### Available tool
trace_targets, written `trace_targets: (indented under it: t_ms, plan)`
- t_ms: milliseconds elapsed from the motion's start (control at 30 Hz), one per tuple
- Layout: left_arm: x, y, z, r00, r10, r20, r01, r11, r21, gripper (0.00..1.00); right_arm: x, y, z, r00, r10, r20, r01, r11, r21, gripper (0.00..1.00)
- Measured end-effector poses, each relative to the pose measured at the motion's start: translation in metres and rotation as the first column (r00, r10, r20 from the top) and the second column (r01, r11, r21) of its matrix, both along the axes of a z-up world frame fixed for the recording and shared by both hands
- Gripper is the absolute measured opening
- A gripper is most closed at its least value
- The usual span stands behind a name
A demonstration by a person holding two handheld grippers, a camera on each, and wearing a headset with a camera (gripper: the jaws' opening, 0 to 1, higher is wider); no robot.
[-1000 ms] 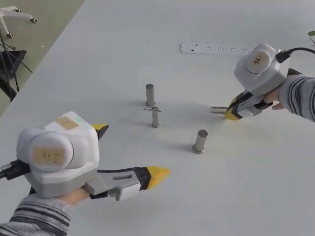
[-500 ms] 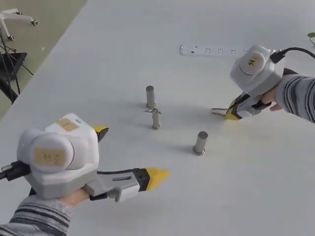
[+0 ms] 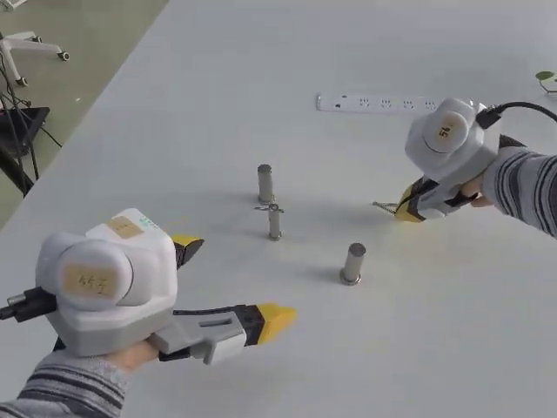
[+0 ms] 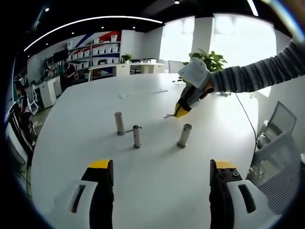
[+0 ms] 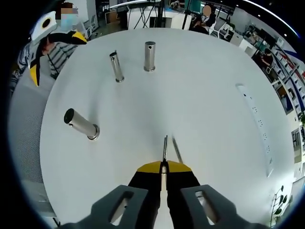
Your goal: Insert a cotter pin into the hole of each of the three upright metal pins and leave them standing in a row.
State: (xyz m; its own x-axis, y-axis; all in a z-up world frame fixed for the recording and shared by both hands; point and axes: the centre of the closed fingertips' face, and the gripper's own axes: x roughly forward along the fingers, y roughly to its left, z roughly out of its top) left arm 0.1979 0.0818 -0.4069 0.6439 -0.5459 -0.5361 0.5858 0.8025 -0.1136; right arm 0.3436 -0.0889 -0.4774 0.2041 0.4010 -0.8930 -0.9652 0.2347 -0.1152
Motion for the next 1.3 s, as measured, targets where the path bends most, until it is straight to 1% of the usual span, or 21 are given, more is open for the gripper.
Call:
trace_targets:
  t_ms: [33,133,200,367,400,500,567,633,700,733,767,833,867,967,1000,1033,1067,1167,1267,1300]
  plan:
    - [0.0,-0.001,0.0,1.0,-0.002,-0.002,0.002,1.0,-0.001,0.8,-0.003,0.001,0.004,1.0,-0.002,0.001,0.002,1.0,0.007,0.0]
    - [0.002,-0.004,0.003,1.0,-0.011,0.005,0.012,1.0,-0.007,0.79,-0.009,0.006,0.014,1.0,0.021,0.023,-0.022,0.999,0.031,0.0]
    - [0.004,-0.008,0.006,1.0,-0.021,0.005,0.021,1.0,-0.016,0.76,-0.013,0.009,0.021,0.999,0.03,0.037,-0.032,0.998,0.048,0.0]
    - [0.01,-0.016,0.013,0.999,-0.038,0.022,0.039,0.999,-0.035,0.71,-0.026,0.017,0.038,0.995,0.057,0.079,-0.065,0.993,0.1,0.0]
    - [0.011,-0.017,0.014,0.999,-0.039,0.02,0.04,0.998,-0.037,0.69,-0.029,0.019,0.042,0.994,0.064,0.093,-0.074,0.991,0.109,0.0]
    - [0.015,-0.023,0.017,0.999,-0.045,0.01,0.046,0.997,-0.054,0.66,-0.037,0.022,0.049,0.991,0.073,0.111,-0.088,0.987,0.135,0.0]
    - [0.017,-0.028,0.02,0.999,-0.052,0.004,0.052,0.996,-0.075,0.63,-0.044,0.026,0.054,0.989,0.082,0.12,-0.101,0.982,0.158,0.0]
    - [0.021,-0.033,0.022,0.998,-0.06,0.004,0.06,0.994,-0.089,0.59,-0.05,0.029,0.057,0.987,0.094,0.133,-0.116,0.978,0.171,0.0]
    - [0.023,-0.038,0.024,0.998,-0.069,0.002,0.069,0.993,-0.094,0.56,-0.056,0.033,0.061,0.982,0.111,0.149,-0.138,0.974,0.181,0.0]
    - [0.024,-0.041,0.024,0.997,-0.075,-0.001,0.075,0.992,-0.098,0.55,-0.056,0.034,0.061,0.982,0.114,0.153,-0.142,0.972,0.186,0.0]
    - [0.025,-0.044,0.025,0.997,-0.081,-0.003,0.08,0.992,-0.1,0.54,-0.053,0.035,0.061,0.98,0.118,0.158,-0.148,0.97,0.191,0.0]
    - [0.027,-0.049,0.026,0.996,-0.09,-0.014,0.088,0.989,-0.116,0.5,-0.056,0.04,0.066,0.973,0.125,0.194,-0.165,0.964,0.209,0.0]
    - [0.029,-0.053,0.027,0.996,-0.092,-0.016,0.089,0.988,-0.127,0.48,-0.058,0.041,0.067,0.971,0.126,0.203,-0.169,0.962,0.214,0.0]
    - [0.032,-0.057,0.026,0.996,-0.083,-0.042,0.075,0.986,-0.151,0.42,-0.067,0.047,0.07,0.964,0.138,0.228,-0.191,0.954,0.231,0.0]
    - [0.033,-0.058,0.026,0.996,-0.078,-0.047,0.07,0.985,-0.158,0.41,-0.068,0.049,0.071,0.962,0.142,0.231,-0.198,0.951,0.238,0.0]
    - [0.033,-0.06,0.027,0.996,-0.078,-0.045,0.07,0.984,-0.164,0.4,-0.065,0.05,0.07,0.962,0.144,0.232,-0.201,0.949,0.244,0.0]
    - [0.034,-0.061,0.028,0.996,-0.075,-0.047,0.066,0.982,-0.174,0.4,-0.068,0.053,0.07,0.96,0.148,0.237,-0.207,0.946,0.249,0.0]
    - [0.034,-0.068,0.028,0.995,-0.072,-0.075,0.054,0.975,-0.213,0.37,-0.076,0.058,0.072,0.952,0.166,0.256,-0.232,0.939,0.255,0.0]
    - [0.035,-0.071,0.03,0.994,-0.07,-0.082,0.05,0.972,-0.232,0.32,-0.078,0.062,0.072,0.947,0.183,0.263,-0.253,0.93,0.268,0.0]
    - [0.036,-0.072,0.03,0.994,-0.066,-0.087,0.043,0.969,-0.242,0.31,-0.081,0.064,0.073,0.943,0.194,0.271,-0.267,0.926,0.267,0.0]
